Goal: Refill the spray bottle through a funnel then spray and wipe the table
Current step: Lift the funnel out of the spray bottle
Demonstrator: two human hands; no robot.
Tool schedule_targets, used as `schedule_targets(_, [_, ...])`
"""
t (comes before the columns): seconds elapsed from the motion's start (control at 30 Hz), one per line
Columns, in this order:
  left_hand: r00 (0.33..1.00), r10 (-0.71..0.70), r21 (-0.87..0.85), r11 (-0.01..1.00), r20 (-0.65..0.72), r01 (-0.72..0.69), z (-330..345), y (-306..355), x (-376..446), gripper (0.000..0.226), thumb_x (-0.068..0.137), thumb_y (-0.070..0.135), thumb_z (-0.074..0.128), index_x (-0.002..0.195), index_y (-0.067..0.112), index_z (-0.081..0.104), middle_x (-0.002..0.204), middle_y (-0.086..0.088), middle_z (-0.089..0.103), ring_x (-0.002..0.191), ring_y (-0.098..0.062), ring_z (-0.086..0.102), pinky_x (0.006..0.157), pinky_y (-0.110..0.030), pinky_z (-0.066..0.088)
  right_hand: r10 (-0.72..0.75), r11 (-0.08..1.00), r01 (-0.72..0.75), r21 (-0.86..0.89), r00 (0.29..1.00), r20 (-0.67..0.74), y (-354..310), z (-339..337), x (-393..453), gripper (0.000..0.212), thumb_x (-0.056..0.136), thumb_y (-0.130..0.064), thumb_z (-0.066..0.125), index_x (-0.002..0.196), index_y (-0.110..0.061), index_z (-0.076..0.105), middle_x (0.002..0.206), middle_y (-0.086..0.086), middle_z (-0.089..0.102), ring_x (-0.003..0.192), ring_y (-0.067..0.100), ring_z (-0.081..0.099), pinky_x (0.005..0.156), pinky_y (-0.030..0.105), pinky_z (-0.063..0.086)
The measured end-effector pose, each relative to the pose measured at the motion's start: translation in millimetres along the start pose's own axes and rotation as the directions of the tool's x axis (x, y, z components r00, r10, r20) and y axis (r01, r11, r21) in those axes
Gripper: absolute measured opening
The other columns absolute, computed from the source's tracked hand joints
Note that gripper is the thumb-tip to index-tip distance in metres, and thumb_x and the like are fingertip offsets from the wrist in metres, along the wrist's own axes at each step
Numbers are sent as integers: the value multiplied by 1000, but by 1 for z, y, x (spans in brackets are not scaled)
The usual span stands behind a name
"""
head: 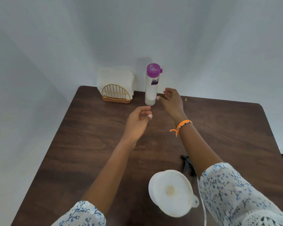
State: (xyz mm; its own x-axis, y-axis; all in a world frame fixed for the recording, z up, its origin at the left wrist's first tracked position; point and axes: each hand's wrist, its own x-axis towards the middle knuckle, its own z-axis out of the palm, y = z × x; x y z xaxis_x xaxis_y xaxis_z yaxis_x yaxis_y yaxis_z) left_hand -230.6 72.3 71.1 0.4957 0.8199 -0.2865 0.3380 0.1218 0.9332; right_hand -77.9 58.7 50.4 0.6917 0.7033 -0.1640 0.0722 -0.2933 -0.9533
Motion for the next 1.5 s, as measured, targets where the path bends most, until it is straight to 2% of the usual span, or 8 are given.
schedule_targets(0.23, [992,59,-123,991,111,-45,-6,-8,-80,22,96,12,50,102,25,66,102,4,67,96,-10,66,91,-27,50,-28,1000,28,4,975,219,-7,-60,-110,25,88,-20,64,112,-16,62,111,-4,64,106,7,59,82,13,45])
schedule_targets(0.4, [981,116,-106,989,152,-101,-9,-37,-127,42,91,-11,41,106,20,64,106,0,67,97,-10,64,86,-19,49,-94,994,107,-25,946,309,-3,-94,-198,35,92,-36,48,122,-19,57,120,-11,61,112,0,56,93,16,46])
schedule_targets(0.7, [965,89,-102,993,247,-65,7,-75,-173,57,82,-4,66,122,35,53,125,17,61,119,-4,55,101,-28,46,-153,986,158,-53,983,101,33,-98,-268,38,93,-27,52,130,-27,51,121,-10,57,109,4,56,87,20,50])
schedule_targets(0.8, [966,92,-100,993,240,-69,15,-78,-179,51,73,16,76,113,40,57,120,14,64,115,-10,59,95,-31,50,-198,960,227,-166,964,178,35,-97,-281,47,78,-42,66,123,-35,53,126,-16,53,114,1,50,91,19,47])
schedule_targets(0.93, [980,97,-55,995,173,-88,26,-74,-184,41,75,17,77,96,45,55,102,24,61,98,-6,61,78,-14,50,-313,866,334,-372,942,117,46,-90,-286,40,70,-22,80,108,-22,68,119,-7,59,107,5,53,91,25,50])
schedule_targets(1.07, [992,84,22,996,90,-87,33,-75,-186,32,84,17,70,94,40,51,92,29,53,82,3,54,61,-3,43,-404,833,393,-389,913,56,42,-87,-287,23,70,-16,80,90,-14,72,104,-2,67,96,9,59,78,9,48])
schedule_targets(1.3, [994,92,56,994,66,-96,34,-83,-179,32,82,22,72,113,19,64,111,6,65,105,-18,61,88,-35,54,-482,791,457,-407,875,46,27,-90,-289,16,75,-12,77,88,-11,69,101,3,62,82,7,57,70,4,44])
schedule_targets(1.5, [994,81,83,993,74,-87,34,-85,-176,29,82,24,71,109,27,60,106,15,60,99,-9,57,79,-21,49,-448,804,419,-422,894,34,31,-91,-286,16,75,-13,76,90,-10,69,102,6,63,76,6,58,65,6,46])
